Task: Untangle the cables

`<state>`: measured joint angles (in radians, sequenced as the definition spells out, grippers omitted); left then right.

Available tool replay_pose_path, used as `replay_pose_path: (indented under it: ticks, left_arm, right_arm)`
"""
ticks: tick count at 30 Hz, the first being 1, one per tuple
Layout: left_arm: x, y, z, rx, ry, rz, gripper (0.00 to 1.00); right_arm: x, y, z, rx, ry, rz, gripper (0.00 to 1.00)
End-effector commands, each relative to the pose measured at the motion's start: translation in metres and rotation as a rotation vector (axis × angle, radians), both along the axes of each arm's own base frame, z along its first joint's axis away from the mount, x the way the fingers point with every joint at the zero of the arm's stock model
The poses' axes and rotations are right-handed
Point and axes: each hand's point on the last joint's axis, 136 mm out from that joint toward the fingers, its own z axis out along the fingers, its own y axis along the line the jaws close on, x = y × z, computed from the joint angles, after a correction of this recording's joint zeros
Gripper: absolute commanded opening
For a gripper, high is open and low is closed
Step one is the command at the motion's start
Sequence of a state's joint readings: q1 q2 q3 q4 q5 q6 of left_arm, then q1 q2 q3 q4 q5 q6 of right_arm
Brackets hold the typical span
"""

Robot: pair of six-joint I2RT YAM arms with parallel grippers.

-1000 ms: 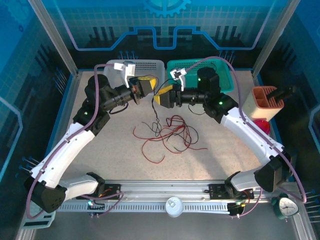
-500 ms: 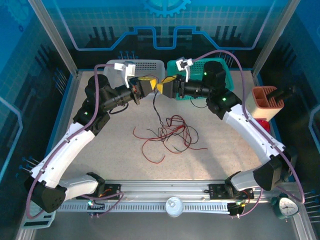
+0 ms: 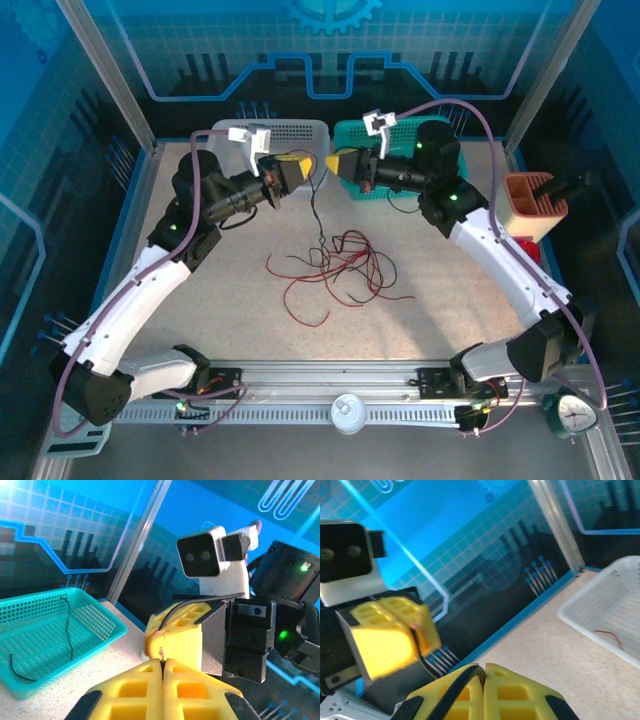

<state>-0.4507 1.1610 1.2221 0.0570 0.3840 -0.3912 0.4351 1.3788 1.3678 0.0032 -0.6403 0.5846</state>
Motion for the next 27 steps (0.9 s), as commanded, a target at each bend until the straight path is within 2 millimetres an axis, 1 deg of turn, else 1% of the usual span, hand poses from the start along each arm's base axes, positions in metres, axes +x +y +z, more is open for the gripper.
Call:
replay_pose_path:
  ticks: [1,3,7,11,14,20,27]
  left_arm:
    - [-0.002,0.026,0.024,-0.023,-0.081,0.113,0.0]
    - [0.001,0.039,0.03,-0.034,-0.096,0.17,0.0]
    - [0.001,0.066,0.041,-0.045,-0.13,0.273,0.0]
    - [0.004,0.093,0.049,-0.04,-0.154,0.39,0.0]
    - [0.007,0.108,0.054,-0.033,-0.162,0.45,0.0]
    - [0.015,0.133,0.056,-0.02,-0.16,0.532,0.0]
    - [0.023,0.166,0.05,-0.021,-0.141,0.642,0.0]
  right_arm:
    - [0.016,-0.039,0.0,0.021,0.004,-0.148,0.0]
    - [0.023,-0.058,-0.007,0.029,0.026,-0.214,0.0]
    - [0.033,-0.097,-0.014,0.043,0.05,-0.344,0.0]
    - [0.038,-0.131,-0.022,0.04,0.08,-0.478,0.0]
    - [0.039,-0.153,-0.028,0.024,0.1,-0.57,0.0]
    - [0.038,-0.191,-0.043,-0.004,0.146,-0.716,0.0]
    - [0.034,-0.217,-0.057,-0.013,0.187,-0.81,0.0]
